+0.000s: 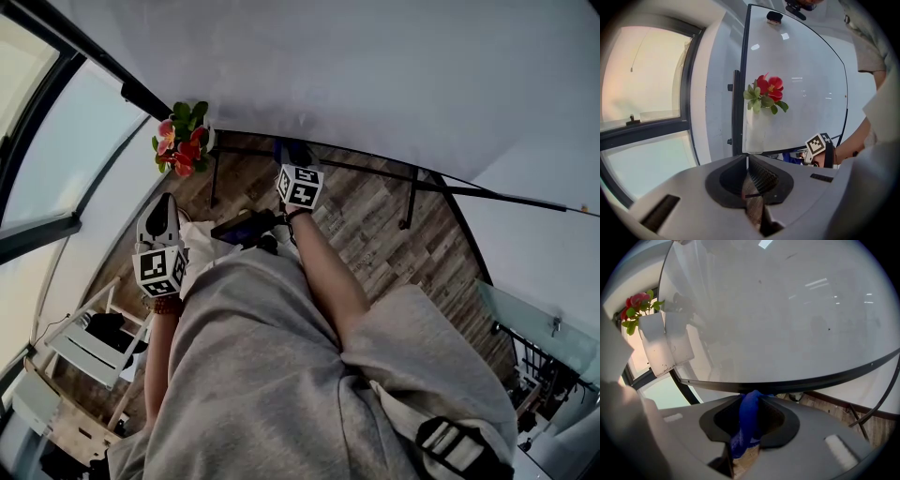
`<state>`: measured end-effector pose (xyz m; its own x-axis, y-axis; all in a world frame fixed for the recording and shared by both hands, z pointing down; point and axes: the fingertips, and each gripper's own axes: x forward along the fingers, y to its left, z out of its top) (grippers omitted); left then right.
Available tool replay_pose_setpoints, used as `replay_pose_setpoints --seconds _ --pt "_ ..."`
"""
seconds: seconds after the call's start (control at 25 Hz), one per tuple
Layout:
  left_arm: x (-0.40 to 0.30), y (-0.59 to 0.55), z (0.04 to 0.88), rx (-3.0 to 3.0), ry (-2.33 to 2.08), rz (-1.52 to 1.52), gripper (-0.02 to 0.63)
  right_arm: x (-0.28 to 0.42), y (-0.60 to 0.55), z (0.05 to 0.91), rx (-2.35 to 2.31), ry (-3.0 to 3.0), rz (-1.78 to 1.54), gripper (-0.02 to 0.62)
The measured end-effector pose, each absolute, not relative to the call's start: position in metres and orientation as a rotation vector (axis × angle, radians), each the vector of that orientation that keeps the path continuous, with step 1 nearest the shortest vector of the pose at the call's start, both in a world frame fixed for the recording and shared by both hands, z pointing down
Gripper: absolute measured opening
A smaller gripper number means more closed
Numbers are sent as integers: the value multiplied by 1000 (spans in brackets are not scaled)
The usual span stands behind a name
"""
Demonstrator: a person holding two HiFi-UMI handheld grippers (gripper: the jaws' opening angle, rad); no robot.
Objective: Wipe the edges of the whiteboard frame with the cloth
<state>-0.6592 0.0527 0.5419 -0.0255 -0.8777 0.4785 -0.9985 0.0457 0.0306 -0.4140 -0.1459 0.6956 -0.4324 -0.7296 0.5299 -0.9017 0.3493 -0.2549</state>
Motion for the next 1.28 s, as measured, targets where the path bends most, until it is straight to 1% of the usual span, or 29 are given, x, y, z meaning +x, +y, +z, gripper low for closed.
replay_pose_setpoints --seconds 0.48,0.8,1.28 --pt "-683 68 547 1830 -1984 453 21 -463 -139 696 1343 -2342 751 109" --pt "-698 76 545 1793 -2022 439 21 -485 -137 695 1344 -2355 822 109" --pt "-727 92 547 1756 -2038 456 21 -530 -130 695 1261 -2383 805 109"
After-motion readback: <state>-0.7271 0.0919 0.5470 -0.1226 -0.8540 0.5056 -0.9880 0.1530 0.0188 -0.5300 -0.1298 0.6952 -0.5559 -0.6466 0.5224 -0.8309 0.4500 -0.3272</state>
